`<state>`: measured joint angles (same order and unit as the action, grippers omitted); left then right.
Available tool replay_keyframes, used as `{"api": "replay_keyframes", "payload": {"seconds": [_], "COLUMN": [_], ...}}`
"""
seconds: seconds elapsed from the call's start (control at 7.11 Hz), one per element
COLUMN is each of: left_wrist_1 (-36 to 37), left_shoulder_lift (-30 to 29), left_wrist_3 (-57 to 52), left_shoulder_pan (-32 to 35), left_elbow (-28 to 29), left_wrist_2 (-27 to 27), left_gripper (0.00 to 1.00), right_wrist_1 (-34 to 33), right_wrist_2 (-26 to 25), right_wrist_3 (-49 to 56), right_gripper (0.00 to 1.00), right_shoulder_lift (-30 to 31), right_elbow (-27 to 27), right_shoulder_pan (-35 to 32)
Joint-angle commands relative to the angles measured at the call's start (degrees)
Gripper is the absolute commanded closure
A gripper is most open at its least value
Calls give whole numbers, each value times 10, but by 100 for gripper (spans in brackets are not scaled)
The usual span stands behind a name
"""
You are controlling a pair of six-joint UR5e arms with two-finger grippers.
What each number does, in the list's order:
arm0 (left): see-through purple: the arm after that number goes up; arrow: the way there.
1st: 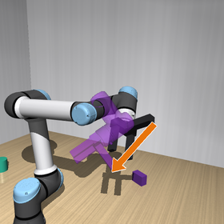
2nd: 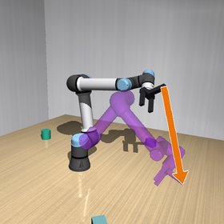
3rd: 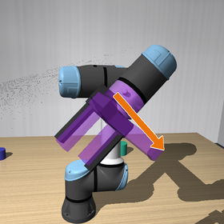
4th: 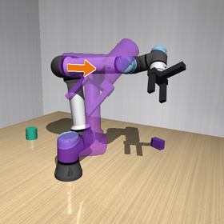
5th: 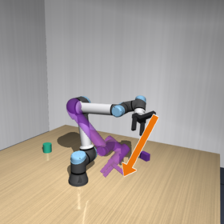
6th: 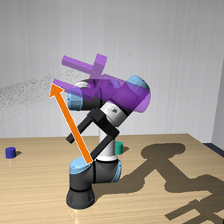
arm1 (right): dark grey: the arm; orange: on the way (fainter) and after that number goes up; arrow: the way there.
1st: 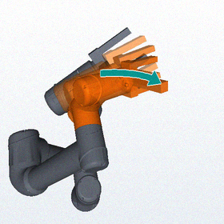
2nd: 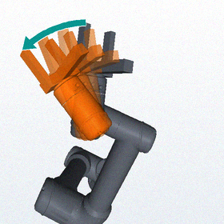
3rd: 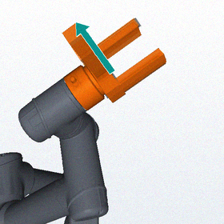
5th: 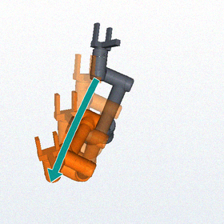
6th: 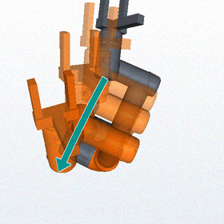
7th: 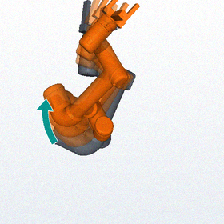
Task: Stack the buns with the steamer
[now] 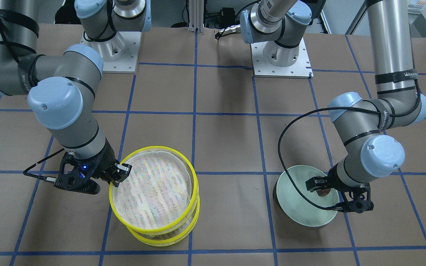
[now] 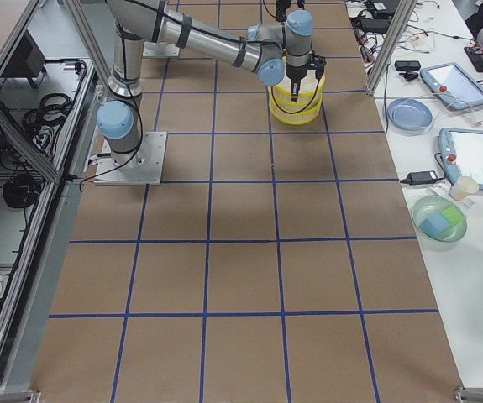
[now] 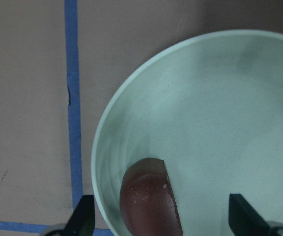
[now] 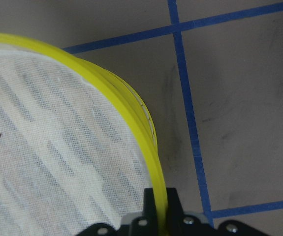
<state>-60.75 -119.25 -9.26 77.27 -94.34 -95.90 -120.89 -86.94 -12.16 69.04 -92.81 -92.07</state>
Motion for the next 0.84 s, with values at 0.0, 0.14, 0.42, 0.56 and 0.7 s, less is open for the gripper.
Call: {"api": "replay_keyframes", "payload": {"seconds": [0.0, 0.14, 0.42, 0.56, 0.7], "left_wrist_1": [1, 1, 1, 0, 1], "left_shoulder_lift": [-15, -18, -20, -19, -12], "left_wrist_3": [3, 3, 5, 11, 26], "left_shoulder_pan": [0, 0, 0, 0, 0], "left_elbow": [2, 4, 5, 9, 12], "left_wrist_2": [-3, -3, -4, -3, -3], "left_gripper": [37, 55, 100, 100, 100], "right_wrist_1": [-19, -25, -45, -44, -44], "right_wrist_2": [-1, -1, -1, -1, -1], "right_wrist_3": [3, 2, 0, -5, -5], "right_gripper": [100, 100, 100, 100, 100], "right_shoulder_lift": [-5, -10, -27, -27, -29], "right_elbow": [0, 0, 0, 0, -1], "right_shoulder_pan": [0, 0, 0, -1, -2]}}
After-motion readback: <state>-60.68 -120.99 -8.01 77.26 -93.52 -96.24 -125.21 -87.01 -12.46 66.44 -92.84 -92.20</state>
